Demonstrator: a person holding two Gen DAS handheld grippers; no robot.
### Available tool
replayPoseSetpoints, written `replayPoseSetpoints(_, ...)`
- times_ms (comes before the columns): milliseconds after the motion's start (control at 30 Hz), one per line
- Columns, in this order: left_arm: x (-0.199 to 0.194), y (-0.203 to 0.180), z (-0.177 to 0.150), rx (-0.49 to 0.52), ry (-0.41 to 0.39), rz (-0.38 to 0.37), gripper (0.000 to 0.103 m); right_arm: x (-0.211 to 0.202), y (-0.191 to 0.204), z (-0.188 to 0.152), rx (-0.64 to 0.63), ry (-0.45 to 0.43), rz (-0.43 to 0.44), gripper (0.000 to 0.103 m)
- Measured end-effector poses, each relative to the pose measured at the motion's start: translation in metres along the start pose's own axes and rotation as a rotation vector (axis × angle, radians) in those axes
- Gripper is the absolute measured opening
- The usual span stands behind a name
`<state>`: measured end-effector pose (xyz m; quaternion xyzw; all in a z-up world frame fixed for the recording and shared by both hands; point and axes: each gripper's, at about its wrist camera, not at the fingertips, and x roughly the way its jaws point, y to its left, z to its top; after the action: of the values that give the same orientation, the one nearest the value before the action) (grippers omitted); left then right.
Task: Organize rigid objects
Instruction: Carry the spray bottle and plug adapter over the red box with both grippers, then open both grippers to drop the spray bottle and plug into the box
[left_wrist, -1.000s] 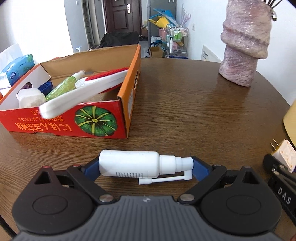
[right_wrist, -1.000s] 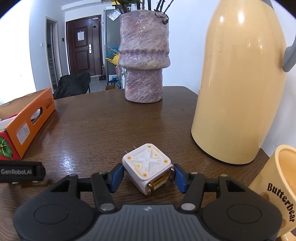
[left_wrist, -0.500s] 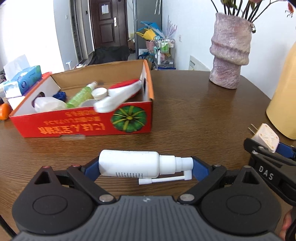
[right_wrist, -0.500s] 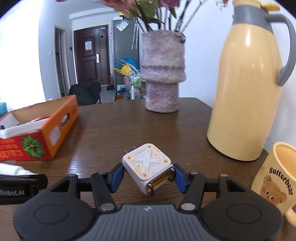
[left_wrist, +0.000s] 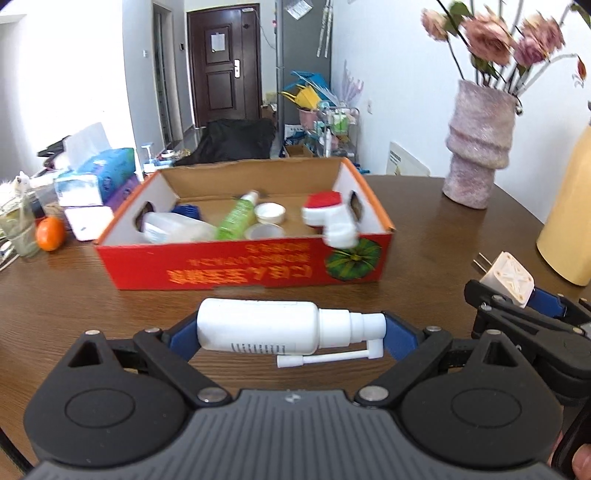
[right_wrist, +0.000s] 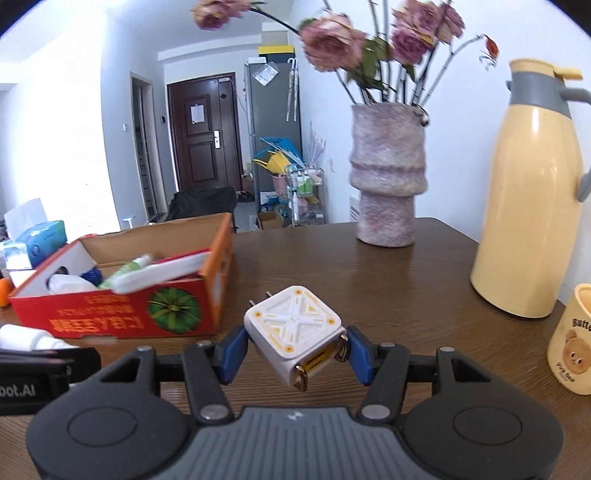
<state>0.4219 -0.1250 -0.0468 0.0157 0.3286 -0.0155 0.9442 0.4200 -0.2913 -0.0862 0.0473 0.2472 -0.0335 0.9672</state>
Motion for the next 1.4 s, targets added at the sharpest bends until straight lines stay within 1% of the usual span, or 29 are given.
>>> replayPoseSetpoints(233,-0.004,0.037,0.013,-0.016,-0.026,0.012,0.098,-0.005,0.034,0.008,-0.001,-0.030,0.022,0.057)
replayPoseSetpoints(533,0.008,0.061,0.034,-0.020,-0.046,0.019,0.098,0.006,0.061,0.029,0.004,-0.056,0.049,0.057)
replayPoseSetpoints(967,0.052,0.095,0.074,-0.039,-0.075,0.070,0.098,0.047,0.093,0.056,-0.017,-0.070,0.101,0.057)
replayPoseSetpoints(1233,0.086,0.110,0.095,-0.036,-0.077,0.094,0.098,0.078,0.113,0.072,-0.041,-0.067,0.139,0.057)
replayPoseSetpoints(1400,0.108,0.120,0.105,-0.040,-0.064,0.112,0.098,0.096,0.124,0.078,-0.063,-0.054,0.154,0.057)
